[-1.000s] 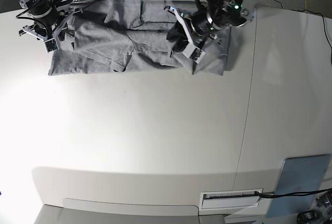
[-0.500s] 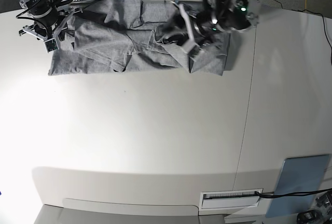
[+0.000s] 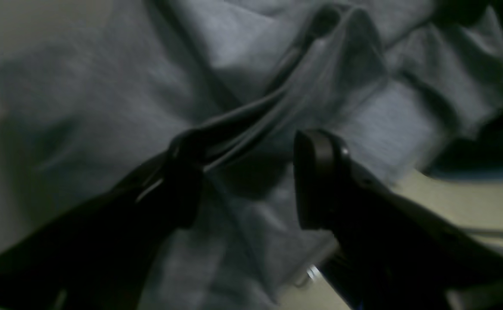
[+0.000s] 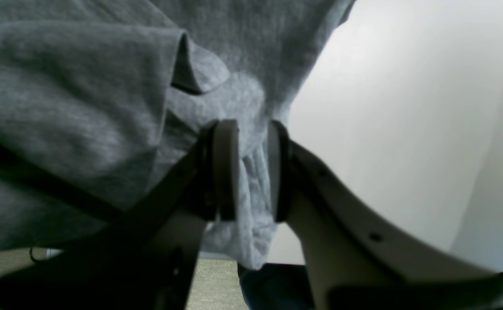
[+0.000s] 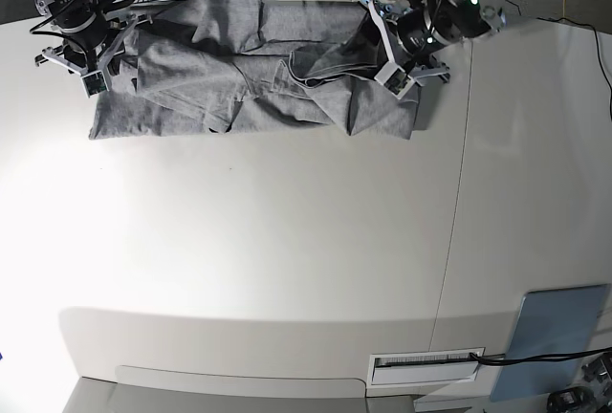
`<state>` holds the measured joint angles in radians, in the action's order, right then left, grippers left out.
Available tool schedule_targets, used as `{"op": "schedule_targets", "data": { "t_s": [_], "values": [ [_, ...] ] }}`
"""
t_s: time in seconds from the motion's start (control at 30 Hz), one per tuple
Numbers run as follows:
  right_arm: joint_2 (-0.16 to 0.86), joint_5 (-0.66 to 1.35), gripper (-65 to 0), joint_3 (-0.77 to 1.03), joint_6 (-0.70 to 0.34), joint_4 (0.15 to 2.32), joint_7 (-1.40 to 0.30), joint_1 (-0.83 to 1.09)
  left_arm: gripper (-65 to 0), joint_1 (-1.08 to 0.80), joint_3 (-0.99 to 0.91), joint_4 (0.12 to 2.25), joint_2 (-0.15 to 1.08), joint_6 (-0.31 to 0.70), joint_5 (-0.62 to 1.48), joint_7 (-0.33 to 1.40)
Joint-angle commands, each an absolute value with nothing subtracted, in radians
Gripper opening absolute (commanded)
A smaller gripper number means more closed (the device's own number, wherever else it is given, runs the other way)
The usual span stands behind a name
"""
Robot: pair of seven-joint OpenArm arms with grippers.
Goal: Fold the T-shirt properly
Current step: 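Move the left gripper to the strip's middle and grasp the fabric, then fold the grasped end of the strip toward the right gripper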
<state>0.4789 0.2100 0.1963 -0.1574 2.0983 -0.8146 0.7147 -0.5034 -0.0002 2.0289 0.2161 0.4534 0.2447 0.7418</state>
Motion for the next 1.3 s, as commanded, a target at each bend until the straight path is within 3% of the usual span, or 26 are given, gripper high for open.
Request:
{"op": "schedule_targets", "data": {
  "t_s": [0.0, 0.17, 0.33, 0.43, 0.5, 0.67, 0.73, 1.27],
  "values": [
    [0.491, 0.209, -52.3, 0.205, -0.155, 2.113, -0.809, 0.717, -31.1, -0.508, -0.002, 2.046, 0.216, 0.421, 0.217, 0.682],
    [0.490, 0.210, -52.3, 0.205, -0.155, 2.113, -0.815, 0.717, -31.1, -0.510, -0.002, 2.046, 0.216, 0.384, 0.157, 0.604],
    [0.490, 0.210, -52.3, 0.205, -0.155, 2.113, -0.817, 0.717, -31.1, -0.529, 0.004, 2.046, 0.216, 0.497, 0.168, 0.612],
    [0.491, 0.213, -52.3, 0.205, -0.155, 2.113, -0.816, 0.717, -31.1, -0.538, 0.047, 2.037, 0.216, 0.495, 0.167, 0.612],
    [0.490, 0.216, -52.3, 0.205, -0.155, 2.113, -0.817, 0.717, -31.2, -0.532, 0.088, 2.012, 0.216, 0.449, 0.165, 0.607],
    [0.491, 0.216, -52.3, 0.205, -0.155, 2.113, -0.837, 0.718, -33.5, -0.506, 0.168, 1.942, 0.216, 0.205, 0.032, 0.602],
    [0.491, 0.216, -52.3, 0.205, -0.155, 2.113, -0.839, 0.717, -33.4, -0.503, 0.168, 1.941, 0.216, 0.151, 0.021, 0.601],
    [0.490, 0.216, -52.3, 0.205, -0.156, 2.113, -0.837, 0.717, -33.4, -0.495, 0.167, 1.946, 0.216, 0.141, 0.029, 0.437]
  ]
}}
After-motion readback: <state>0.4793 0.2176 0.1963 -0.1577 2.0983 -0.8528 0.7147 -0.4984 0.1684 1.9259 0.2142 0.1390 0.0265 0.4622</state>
